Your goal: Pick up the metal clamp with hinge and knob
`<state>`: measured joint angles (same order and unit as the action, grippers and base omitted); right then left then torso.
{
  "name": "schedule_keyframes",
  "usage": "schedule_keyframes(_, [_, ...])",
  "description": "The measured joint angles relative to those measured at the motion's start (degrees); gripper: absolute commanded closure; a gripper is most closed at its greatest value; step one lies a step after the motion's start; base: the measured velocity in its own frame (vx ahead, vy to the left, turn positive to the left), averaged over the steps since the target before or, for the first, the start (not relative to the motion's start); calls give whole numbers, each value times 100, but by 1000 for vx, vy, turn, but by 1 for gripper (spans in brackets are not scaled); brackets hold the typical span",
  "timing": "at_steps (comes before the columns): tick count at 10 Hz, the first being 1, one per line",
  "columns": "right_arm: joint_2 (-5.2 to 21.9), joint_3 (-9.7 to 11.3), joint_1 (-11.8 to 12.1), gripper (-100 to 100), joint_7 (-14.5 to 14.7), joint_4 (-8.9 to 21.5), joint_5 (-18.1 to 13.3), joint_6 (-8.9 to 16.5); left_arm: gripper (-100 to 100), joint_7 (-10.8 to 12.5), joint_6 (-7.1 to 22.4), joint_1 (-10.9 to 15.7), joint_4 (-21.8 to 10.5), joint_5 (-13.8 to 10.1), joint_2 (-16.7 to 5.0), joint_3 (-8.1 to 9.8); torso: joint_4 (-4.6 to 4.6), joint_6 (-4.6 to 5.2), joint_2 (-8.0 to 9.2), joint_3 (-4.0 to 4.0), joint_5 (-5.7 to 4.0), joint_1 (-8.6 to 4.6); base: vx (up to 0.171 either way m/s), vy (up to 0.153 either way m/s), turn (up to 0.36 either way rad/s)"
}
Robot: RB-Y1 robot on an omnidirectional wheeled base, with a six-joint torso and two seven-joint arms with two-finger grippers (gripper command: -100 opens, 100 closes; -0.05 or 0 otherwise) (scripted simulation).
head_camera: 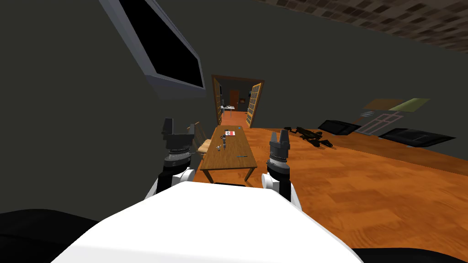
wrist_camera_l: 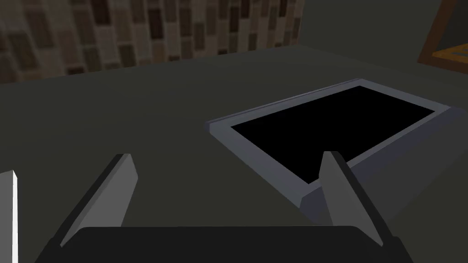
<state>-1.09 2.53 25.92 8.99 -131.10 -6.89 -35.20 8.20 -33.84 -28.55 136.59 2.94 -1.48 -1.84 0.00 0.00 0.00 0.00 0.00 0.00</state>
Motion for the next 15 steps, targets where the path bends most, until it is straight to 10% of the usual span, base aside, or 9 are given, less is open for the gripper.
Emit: schedule_keyframes(15, [0,0,0,0,0,0,0,0,-100,440,773,985,-2228,1699,-1145,-192,1,-1,5,3,-3,-10,-23,-23,-67])
